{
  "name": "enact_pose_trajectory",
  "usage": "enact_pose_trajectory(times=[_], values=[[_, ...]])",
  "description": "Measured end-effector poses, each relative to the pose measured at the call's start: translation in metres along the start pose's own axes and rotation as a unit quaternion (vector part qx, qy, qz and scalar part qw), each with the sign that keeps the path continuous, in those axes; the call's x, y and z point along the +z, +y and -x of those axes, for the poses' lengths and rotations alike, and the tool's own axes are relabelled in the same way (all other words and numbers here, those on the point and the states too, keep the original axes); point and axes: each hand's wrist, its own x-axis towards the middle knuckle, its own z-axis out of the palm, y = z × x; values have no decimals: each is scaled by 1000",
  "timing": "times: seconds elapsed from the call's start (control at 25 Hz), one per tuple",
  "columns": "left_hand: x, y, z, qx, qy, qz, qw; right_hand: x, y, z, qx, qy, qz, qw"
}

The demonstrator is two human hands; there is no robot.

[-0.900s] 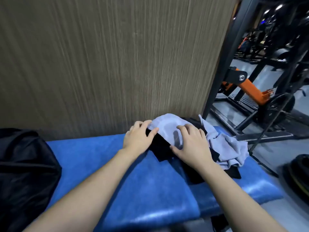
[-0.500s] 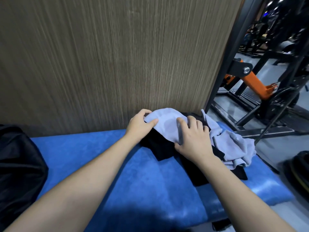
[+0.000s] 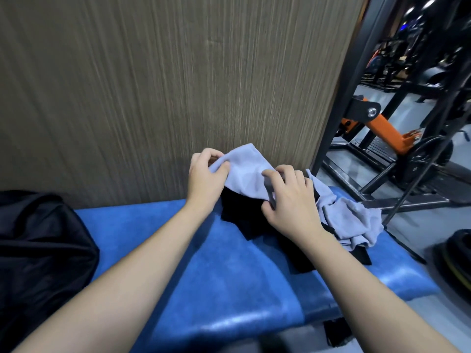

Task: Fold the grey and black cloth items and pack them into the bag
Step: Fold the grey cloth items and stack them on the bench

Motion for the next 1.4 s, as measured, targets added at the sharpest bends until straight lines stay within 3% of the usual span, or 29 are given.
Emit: enact_pose_trajectory(times=[0.16,0.36,0.56,0.64,0.72,0.84,0.96,1.04,1.12,1.4], values=[[-58,24,44,3,13,9,1000,-39,-32,14,-63,-15,-31,997],[-118,-3,133,-68,-7,-88,994,-47,-68,65,-160,-137,-69,975],[-150,-41,180,-97,-51,-205,973,-23,-95,104,-178,-288,-58,939],[-155,-55,192,-116,-99,-273,950,-14,-95,114,-161,-341,-79,923],[-162,-65,196,-137,-100,-356,919,-12,-92,119,-116,-381,-123,909],[-174,-75,194,-14,-44,-419,907,-17,-89,118,-77,-347,-139,924],[-170,-84,194,110,-129,-435,884,-13,-89,124,-80,-322,-117,936],[-166,-90,198,108,-193,-471,854,-5,-86,132,-88,-351,-86,928],[-170,-95,199,51,-231,-491,839,4,-80,138,-84,-372,-64,922],[-177,-92,195,-6,-228,-506,832,-1,-67,133,-10,-386,-115,915]])
